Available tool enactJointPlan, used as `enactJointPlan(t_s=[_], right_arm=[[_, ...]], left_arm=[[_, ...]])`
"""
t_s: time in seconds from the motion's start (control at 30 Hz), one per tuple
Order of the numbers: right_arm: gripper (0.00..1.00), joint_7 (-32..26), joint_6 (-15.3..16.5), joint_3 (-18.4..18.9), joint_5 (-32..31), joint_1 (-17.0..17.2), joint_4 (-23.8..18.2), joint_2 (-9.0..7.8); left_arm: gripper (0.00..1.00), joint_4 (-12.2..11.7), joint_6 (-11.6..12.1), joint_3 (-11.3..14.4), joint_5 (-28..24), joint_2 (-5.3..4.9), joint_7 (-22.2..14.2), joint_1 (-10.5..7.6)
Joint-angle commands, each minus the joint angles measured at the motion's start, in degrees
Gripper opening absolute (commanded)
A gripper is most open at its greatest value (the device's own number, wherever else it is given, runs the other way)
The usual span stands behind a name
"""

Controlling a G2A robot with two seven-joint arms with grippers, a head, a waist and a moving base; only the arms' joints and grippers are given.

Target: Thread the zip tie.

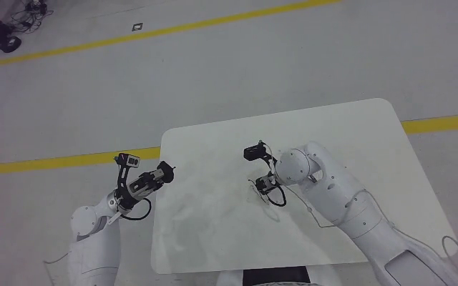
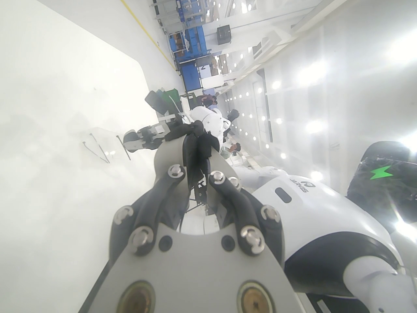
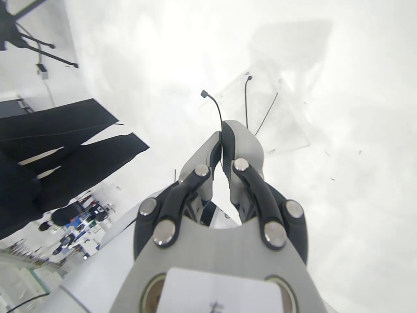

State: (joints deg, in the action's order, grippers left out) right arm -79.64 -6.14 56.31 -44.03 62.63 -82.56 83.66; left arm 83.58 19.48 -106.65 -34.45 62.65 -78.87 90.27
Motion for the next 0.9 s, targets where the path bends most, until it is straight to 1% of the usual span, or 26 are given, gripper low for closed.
enactJointPlan(t_s=[0.0,0.1,0.23,0.4,0.63,0.87], right_arm=[[0.00,0.0,0.9,1.6,3.9,0.6,-0.3,-0.36],[0.00,0.1,2.5,3.7,10.0,1.4,0.2,-0.71],[0.00,1.1,4.9,5.3,16.6,1.7,1.8,-0.96],[0.00,2.3,6.6,5.8,21.9,1.2,4.3,-1.17],[0.00,3.8,6.9,4.6,24.2,-0.1,6.8,-1.44],[0.00,3.8,6.9,4.6,24.2,-0.1,6.8,-1.44]], left_arm=[[0.00,0.0,0.0,0.0,0.0,0.00,0.0,0.00],[0.00,0.0,0.0,0.0,0.0,0.00,0.0,0.00],[0.00,0.0,0.0,0.0,0.0,0.00,0.0,0.00],[0.00,0.0,0.0,0.0,0.0,0.00,0.0,0.00],[0.00,0.0,0.0,0.0,0.0,0.00,0.0,0.00],[0.00,0.0,0.0,0.0,0.0,0.00,0.0,0.00]])
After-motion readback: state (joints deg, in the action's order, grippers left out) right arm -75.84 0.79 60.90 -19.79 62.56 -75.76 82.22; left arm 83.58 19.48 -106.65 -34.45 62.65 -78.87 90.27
